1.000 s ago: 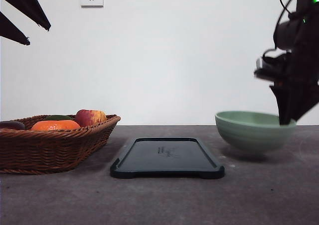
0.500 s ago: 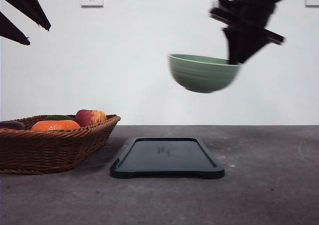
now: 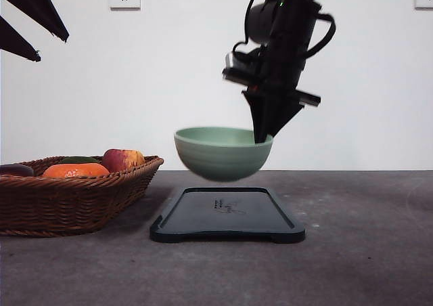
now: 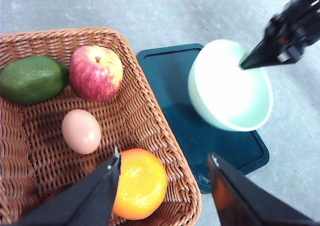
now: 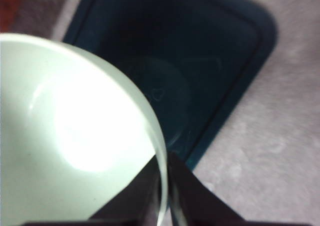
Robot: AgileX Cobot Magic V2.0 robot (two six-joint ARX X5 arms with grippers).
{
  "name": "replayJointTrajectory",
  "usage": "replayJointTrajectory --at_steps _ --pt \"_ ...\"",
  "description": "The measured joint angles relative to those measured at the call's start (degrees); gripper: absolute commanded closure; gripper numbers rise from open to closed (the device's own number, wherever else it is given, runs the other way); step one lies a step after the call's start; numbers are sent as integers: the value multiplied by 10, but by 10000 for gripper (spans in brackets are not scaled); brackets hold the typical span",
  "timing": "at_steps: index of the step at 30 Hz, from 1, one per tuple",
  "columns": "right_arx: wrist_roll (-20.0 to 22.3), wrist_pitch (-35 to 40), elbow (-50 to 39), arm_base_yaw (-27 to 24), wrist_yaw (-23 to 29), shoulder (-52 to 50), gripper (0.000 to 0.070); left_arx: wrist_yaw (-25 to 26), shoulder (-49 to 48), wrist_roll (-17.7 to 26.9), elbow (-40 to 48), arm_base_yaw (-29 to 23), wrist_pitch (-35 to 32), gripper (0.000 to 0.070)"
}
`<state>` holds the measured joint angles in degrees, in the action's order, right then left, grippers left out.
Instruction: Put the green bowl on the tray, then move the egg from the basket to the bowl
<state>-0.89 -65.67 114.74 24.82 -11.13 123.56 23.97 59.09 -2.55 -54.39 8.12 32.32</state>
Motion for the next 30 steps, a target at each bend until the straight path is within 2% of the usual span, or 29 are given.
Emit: replayJointTrajectory --at_steps 12,13,18,30 --pt "0 13 0 -2 -2 46 696 0 0 0 0 0 1 350" --pt "0 14 0 -2 -6 46 684 0 0 0 0 0 1 350" --pt "0 17 1 -2 -7 46 533 0 0 0 0 0 1 350" --pt "0 -41 25 -4 -7 25 525 0 0 0 0 0 3 350"
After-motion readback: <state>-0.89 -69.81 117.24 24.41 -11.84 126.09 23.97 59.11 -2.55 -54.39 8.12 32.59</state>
